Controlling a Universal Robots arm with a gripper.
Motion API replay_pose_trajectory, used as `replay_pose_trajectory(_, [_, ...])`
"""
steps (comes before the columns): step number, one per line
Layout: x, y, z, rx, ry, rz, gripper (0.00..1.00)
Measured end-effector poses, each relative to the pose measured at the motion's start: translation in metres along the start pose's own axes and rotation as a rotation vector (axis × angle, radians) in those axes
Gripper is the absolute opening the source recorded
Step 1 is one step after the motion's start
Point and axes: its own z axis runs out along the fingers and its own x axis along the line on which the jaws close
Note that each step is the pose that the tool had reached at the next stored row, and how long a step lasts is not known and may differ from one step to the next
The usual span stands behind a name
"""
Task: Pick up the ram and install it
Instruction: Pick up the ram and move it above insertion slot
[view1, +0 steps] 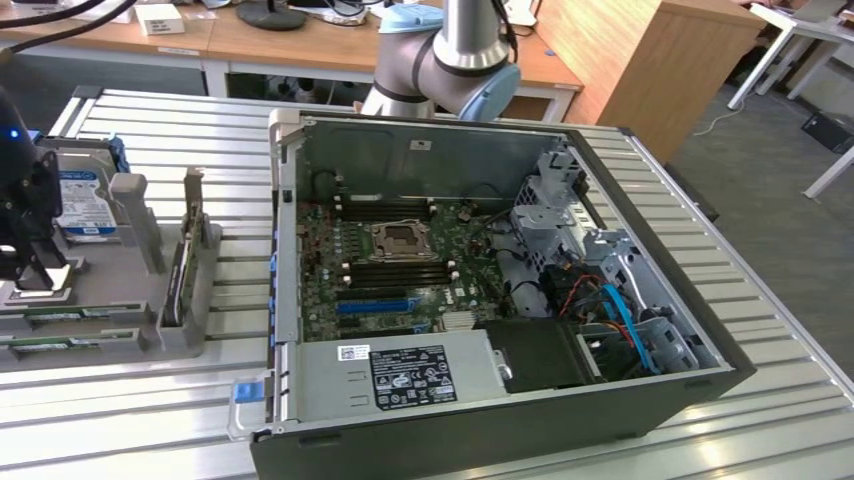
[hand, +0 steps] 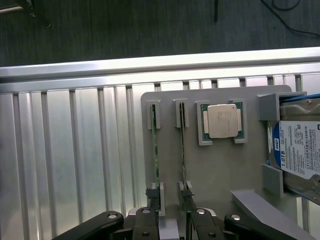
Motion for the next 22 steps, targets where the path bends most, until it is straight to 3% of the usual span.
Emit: replay_pose_trajectory(22, [0.0,0.0,0.026,-0.0003,0.0002,0.0,0.31])
